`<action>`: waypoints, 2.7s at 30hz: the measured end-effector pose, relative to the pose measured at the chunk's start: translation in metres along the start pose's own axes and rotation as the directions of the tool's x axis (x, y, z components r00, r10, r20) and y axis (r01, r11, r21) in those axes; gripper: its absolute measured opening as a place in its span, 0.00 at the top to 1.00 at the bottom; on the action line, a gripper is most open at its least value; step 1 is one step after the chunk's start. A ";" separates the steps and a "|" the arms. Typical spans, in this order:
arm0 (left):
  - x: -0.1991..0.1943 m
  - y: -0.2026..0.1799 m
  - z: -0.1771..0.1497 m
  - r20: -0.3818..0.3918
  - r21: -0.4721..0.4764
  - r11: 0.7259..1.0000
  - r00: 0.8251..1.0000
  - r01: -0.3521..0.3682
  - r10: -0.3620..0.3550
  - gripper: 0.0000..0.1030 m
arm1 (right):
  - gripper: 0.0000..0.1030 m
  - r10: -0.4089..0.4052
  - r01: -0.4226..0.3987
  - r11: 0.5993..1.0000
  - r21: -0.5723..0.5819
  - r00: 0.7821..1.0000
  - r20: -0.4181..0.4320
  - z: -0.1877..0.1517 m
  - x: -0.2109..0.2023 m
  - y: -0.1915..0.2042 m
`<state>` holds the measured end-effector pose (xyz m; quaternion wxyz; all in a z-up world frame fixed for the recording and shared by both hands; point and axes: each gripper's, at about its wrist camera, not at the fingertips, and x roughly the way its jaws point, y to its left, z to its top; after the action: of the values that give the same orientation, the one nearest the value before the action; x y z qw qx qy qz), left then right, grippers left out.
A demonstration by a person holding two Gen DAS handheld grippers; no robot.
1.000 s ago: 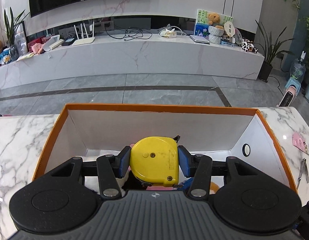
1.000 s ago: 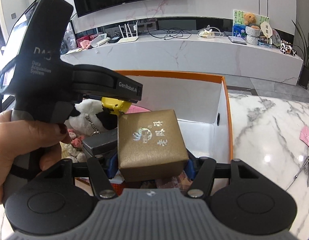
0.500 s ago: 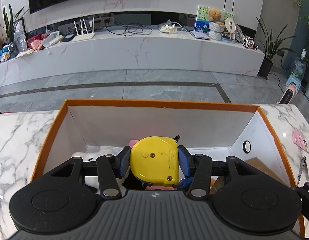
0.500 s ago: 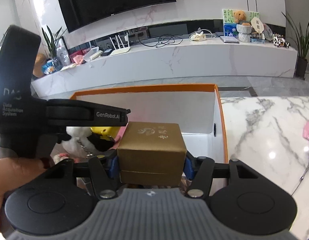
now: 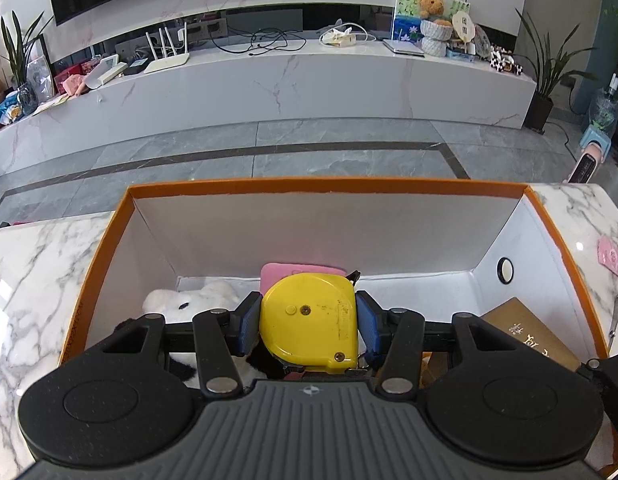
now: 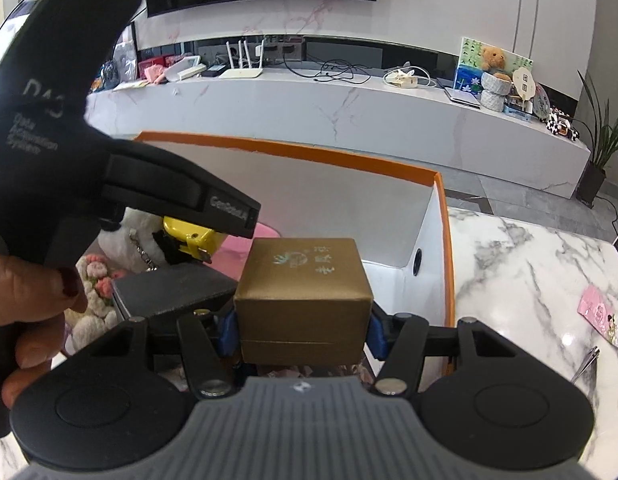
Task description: Organize objects
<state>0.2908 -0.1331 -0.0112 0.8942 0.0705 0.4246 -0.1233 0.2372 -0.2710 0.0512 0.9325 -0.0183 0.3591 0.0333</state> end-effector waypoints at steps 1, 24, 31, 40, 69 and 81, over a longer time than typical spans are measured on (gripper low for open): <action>0.000 -0.001 -0.001 -0.002 0.001 1.000 1.000 -0.002 0.002 0.44 | 0.41 -0.002 0.002 1.000 -0.006 1.000 -0.004 0.000 0.000 0.001; 0.002 0.000 -0.004 -0.014 -0.005 1.000 1.000 -0.004 0.004 0.36 | 0.29 -0.032 0.029 0.998 -0.063 0.999 -0.038 0.000 0.006 0.005; -0.002 0.001 -0.001 0.006 -0.017 1.000 1.000 0.003 -0.002 0.36 | 0.22 -0.039 0.037 0.998 -0.059 0.999 -0.030 -0.001 0.005 0.007; -0.026 0.005 0.001 0.080 -0.035 0.999 0.997 -0.021 0.023 0.36 | 0.19 -0.041 0.041 0.999 0.001 0.999 -0.008 0.001 -0.006 -0.001; -0.162 0.028 -0.115 0.196 -0.072 0.993 0.975 -0.092 0.105 0.21 | 0.11 -0.143 0.135 0.985 0.110 0.988 0.064 -0.042 -0.108 0.002; -0.183 0.032 -0.133 0.268 -0.126 0.986 0.954 -0.107 0.137 0.14 | 0.10 -0.145 0.139 0.986 0.094 0.987 0.066 -0.055 -0.122 0.003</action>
<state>0.0895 -0.0418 0.0475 0.9530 0.0296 0.2970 -0.0528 0.1104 -0.2771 0.0923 0.9448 -0.0010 0.3240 -0.0486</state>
